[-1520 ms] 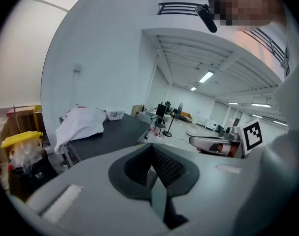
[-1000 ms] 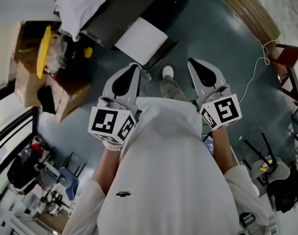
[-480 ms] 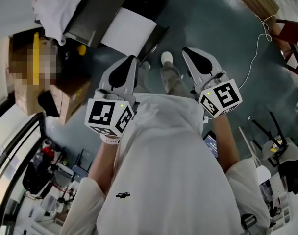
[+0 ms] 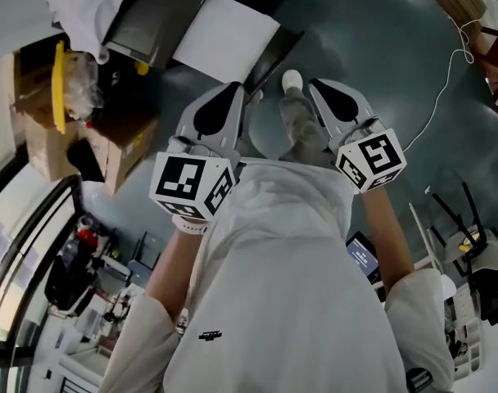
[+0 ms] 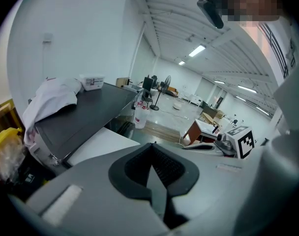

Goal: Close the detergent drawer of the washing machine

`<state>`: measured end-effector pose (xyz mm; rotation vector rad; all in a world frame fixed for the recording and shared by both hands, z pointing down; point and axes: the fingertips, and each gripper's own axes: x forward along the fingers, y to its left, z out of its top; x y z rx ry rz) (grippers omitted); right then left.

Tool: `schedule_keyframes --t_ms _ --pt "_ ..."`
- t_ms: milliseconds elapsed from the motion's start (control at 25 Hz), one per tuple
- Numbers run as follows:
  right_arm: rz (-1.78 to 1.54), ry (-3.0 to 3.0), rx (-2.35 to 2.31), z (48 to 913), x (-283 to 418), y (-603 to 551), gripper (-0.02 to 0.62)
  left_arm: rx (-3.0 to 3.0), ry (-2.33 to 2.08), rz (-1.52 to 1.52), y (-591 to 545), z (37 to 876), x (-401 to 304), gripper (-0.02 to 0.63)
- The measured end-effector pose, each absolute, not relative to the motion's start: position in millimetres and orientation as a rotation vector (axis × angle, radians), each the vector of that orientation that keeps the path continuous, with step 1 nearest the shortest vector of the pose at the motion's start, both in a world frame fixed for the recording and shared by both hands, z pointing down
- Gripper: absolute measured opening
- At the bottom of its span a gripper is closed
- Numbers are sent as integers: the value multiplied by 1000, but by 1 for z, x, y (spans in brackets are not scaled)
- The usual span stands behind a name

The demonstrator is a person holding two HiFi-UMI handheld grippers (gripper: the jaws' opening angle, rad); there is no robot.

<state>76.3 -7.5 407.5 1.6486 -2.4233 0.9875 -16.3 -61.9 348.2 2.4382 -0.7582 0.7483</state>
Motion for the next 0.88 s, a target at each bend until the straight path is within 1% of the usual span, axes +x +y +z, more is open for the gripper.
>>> schedule_keyframes --t_ms 440,720,880 --pt "1291 -2418 1676 466 70 -22 2 2395 -760 786 -73 381 -18 17" --pt "1328 -2424 1571 494 54 -30 2 2367 -766 795 -81 395 -21 17" --pt "1406 -2433 1538 503 46 -29 2 2341 -779 799 -81 400 -21 17"
